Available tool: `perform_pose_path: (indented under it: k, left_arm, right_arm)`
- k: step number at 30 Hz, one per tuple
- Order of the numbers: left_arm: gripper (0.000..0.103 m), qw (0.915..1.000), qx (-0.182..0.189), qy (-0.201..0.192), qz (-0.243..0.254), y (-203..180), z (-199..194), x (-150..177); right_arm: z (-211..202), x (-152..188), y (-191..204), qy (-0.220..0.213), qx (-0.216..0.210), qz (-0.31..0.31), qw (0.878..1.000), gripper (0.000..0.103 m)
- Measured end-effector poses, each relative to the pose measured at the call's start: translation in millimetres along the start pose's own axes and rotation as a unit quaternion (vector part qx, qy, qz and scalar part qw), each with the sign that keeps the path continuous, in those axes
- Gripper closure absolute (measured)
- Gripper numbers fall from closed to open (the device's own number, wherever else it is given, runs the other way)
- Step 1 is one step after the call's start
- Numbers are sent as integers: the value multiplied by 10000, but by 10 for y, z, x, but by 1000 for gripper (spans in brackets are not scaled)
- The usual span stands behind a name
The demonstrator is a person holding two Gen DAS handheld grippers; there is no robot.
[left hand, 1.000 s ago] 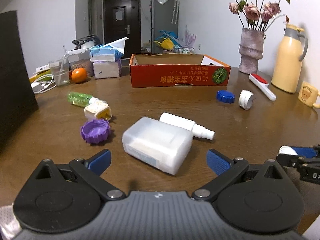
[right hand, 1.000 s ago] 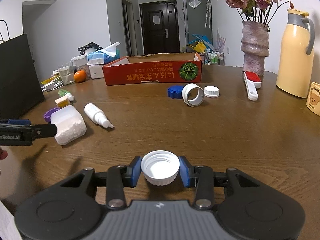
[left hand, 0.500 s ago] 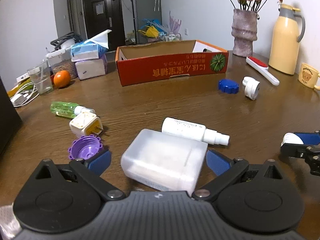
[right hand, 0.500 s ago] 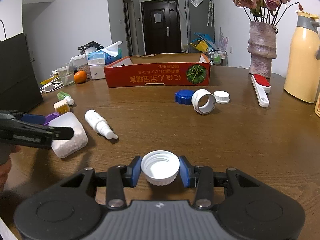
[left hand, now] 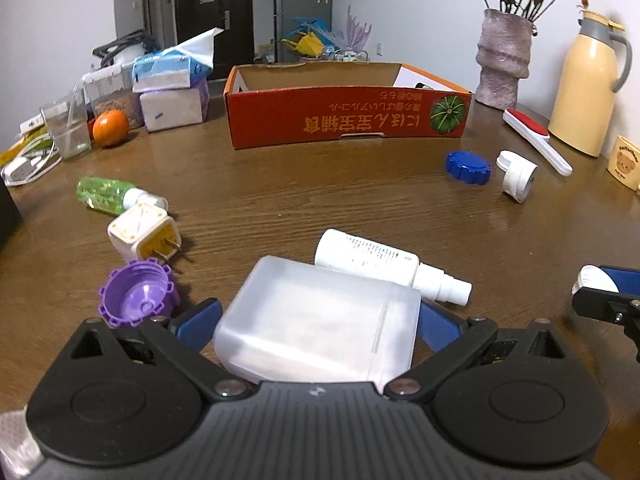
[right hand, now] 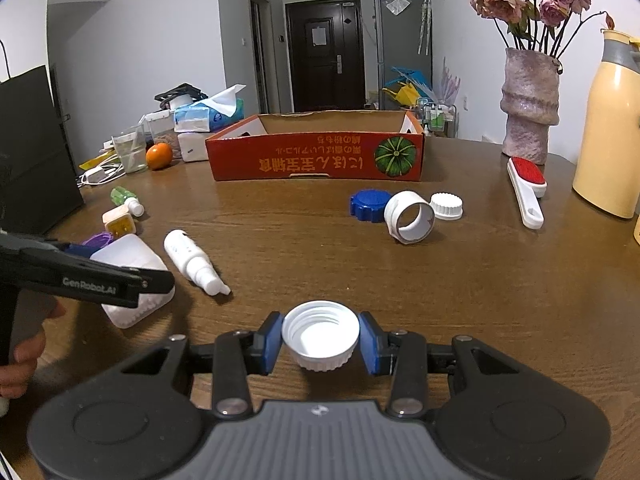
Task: Organize rigid objects
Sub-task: 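Grasp the translucent white plastic box with the left tool while the right tool holds the cap, then carry the plastic box and white cap over the red cardboard box with both tools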
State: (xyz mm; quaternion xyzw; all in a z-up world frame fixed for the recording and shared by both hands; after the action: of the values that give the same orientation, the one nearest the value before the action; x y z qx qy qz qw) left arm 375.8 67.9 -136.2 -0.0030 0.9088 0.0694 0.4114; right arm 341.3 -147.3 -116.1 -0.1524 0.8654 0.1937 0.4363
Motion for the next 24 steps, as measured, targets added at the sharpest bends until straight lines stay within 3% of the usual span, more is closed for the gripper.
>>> perform_pose_path:
  k: [6,14,24]
  left_arm:
    - [0,10000,10,-42,-46,-32,-50,14]
    - [19,9997,-60,-37,-242,-60,-125,43]
    - [20,9983,-245,-125,-512,-74,-340,105]
  right_arm:
    - [-17,-38,-52,-26,7,14,10000,64]
    - [4,-21,-138,-10,-7,104,9999,64]
    - [-73,-15,-219,-86,-48,165,9998,64]
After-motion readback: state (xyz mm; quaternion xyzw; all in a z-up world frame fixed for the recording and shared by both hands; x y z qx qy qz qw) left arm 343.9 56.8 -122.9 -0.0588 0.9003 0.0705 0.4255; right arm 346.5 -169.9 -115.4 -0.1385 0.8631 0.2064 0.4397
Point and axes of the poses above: each gripper's, at about its wrist camera, not at the fingertips, and z roughly the way its jaws point, y to its left, x to its underside, the point moved 9 cm from there along z, roughly the way its jaws point, and after that the axes turned 11 degrees about -x, right-handed, at the moved point
